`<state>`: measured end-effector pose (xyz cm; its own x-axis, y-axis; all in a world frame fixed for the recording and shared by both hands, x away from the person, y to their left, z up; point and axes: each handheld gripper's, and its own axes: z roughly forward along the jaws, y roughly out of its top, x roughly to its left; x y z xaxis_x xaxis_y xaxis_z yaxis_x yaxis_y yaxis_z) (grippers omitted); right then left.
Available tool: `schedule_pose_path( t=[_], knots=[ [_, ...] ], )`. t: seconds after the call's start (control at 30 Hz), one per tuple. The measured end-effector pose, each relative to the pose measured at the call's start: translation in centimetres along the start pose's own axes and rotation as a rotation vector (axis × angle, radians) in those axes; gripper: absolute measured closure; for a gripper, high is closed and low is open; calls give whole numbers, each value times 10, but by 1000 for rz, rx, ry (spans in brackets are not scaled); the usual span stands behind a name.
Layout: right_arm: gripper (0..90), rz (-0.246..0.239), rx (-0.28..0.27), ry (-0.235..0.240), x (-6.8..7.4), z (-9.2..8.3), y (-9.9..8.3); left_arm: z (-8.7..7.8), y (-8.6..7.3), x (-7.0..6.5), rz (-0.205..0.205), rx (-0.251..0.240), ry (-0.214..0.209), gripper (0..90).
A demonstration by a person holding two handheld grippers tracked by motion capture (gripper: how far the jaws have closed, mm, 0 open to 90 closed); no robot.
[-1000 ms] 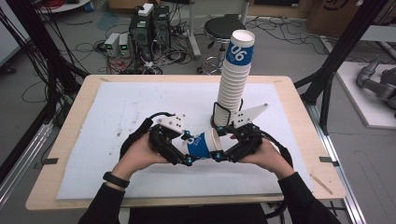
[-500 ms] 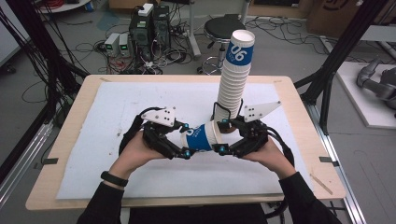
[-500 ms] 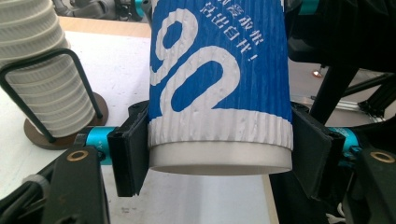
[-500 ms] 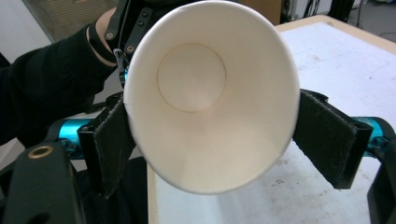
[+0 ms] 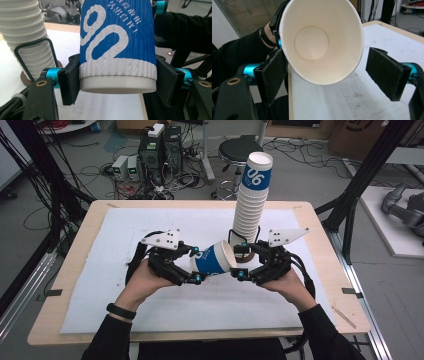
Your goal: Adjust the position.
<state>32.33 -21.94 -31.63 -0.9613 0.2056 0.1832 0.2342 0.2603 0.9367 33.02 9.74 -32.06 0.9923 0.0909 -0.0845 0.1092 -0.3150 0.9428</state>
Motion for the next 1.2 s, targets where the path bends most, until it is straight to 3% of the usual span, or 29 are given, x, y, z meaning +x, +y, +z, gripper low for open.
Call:
schedule_pose_path(
  t=[0.27, 0.5, 0.8, 1.03, 1.2],
  knots=[
    [175, 37, -22, 0, -1, 2, -2, -5, -1, 2, -26, -85, -16, 304],
    [175, 63, -38, 21, 0, 8, -3, -2, -2, 2, -41, -117, -32, 304],
    [175, 129, -130, 91, -2, 8, -3, 6, -4, 2, -43, -116, -55, 303],
    [176, 138, -134, 113, -1, 10, -3, 12, -5, 1, -44, -99, -62, 301],
    [227, 117, -123, 114, -2, 10, -3, 15, -6, 1, -32, -70, -58, 300]
  ],
)
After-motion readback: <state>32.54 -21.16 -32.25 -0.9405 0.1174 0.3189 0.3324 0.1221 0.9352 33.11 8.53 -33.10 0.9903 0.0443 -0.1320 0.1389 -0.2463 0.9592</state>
